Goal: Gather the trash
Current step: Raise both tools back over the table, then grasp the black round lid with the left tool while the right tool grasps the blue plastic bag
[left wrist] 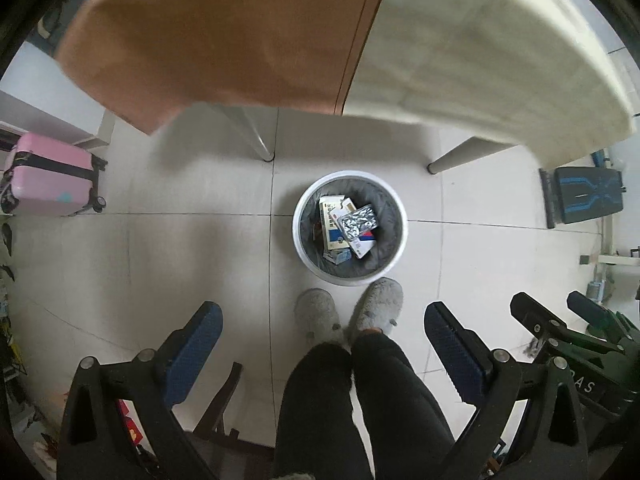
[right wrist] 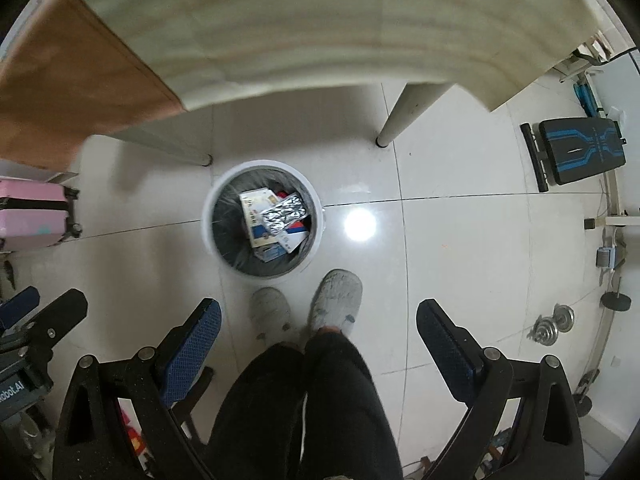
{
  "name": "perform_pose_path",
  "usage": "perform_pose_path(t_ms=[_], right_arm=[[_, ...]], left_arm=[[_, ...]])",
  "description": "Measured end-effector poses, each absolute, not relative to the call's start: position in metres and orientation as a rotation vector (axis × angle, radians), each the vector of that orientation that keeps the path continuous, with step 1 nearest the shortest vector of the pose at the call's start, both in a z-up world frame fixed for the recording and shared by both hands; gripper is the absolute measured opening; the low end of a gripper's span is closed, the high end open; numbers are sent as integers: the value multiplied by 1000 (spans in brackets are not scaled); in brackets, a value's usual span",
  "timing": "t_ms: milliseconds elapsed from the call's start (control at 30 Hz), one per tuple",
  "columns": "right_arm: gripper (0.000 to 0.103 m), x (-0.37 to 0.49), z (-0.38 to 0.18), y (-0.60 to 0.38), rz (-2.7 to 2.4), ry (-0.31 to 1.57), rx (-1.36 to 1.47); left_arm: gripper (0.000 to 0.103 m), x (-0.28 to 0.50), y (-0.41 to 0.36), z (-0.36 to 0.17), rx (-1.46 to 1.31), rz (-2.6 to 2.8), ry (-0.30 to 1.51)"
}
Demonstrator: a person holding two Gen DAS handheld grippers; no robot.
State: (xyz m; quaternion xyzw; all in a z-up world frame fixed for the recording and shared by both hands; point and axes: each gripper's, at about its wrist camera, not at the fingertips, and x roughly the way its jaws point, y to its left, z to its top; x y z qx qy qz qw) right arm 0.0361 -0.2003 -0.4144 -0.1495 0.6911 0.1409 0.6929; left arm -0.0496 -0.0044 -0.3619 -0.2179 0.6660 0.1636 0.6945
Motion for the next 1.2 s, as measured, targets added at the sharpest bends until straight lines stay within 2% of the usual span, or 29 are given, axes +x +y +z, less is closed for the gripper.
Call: perform_pose_path(t_ms=[200, 400, 600, 800, 1067, 1200], right_arm=[[99, 32, -314, -204, 355, 1527, -242], [99, 69, -229, -199, 405, 1460, -125], [99, 142, -173, -196, 424, 1396, -27], [99, 268, -168, -174, 437, 1386, -1], [99, 456, -211, -104, 438, 1447, -79], [99, 521, -238, -68, 441, 1474, -120]], left_arm=[[103, -48, -1, -270, -492, 386, 1382], [103, -2, 16, -193, -415, 448, 1216], [103, 69, 44, -159, -374, 510, 1135], [103, 156, 76, -168, -422, 558, 1165], [103, 292, 124, -240, -569, 578, 1329], [102, 335, 141, -274, -637, 585, 1389]])
